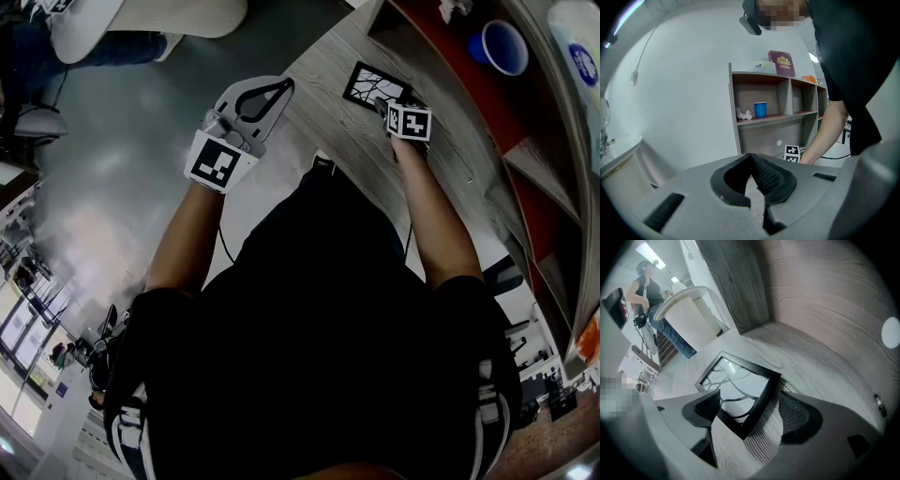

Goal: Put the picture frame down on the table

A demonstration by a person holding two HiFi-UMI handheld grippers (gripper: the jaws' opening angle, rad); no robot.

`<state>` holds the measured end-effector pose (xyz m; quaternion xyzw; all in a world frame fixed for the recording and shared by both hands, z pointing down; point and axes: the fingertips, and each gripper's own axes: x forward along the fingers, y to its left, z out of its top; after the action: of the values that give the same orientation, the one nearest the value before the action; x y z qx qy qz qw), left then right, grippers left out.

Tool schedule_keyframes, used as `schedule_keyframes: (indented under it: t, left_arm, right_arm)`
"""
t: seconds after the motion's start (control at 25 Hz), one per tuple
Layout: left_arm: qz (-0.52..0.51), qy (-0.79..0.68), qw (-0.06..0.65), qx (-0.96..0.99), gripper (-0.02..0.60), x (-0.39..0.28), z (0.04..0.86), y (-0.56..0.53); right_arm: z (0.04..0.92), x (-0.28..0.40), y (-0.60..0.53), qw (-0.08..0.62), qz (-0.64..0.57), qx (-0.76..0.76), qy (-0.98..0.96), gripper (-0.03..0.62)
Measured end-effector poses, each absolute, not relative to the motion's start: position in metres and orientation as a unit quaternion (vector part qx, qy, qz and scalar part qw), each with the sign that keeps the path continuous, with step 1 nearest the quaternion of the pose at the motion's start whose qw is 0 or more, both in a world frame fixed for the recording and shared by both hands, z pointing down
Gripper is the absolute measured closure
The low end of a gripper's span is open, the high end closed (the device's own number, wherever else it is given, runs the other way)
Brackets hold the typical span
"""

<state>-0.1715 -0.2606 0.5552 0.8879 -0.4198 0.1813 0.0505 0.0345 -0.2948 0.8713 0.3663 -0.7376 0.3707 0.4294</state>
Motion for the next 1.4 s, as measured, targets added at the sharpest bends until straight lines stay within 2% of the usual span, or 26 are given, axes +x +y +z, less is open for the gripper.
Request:
schedule_keyframes:
  t: [0.52,0.88,1.12,1.4]
  left_arm:
    - [0.172,-0.432,0.032,0.884,0.565,-0.168,0.535,-0.259]
    - [0.162,-0.433,0.010,0.887,0.565,-0.170,0.508,-0.247]
    - [0.166,-0.415,-0.026,0.894,0.565,-0.170,0.492,-0.238]
    - [0.156,-0.401,-0.054,0.901,0.565,-0.165,0.471,-0.226]
  right_arm:
    - [0.850,0.032,-0.292,0.457,0.321,0.351,-0.752,0.224]
    - [0.807,0.023,-0.289,0.448,0.289,0.349,-0.771,0.239]
    - [0.754,0.020,-0.291,0.405,0.257,0.378,-0.792,0.360]
    - [0.703,0.026,-0.284,0.364,0.240,0.404,-0.804,0.419]
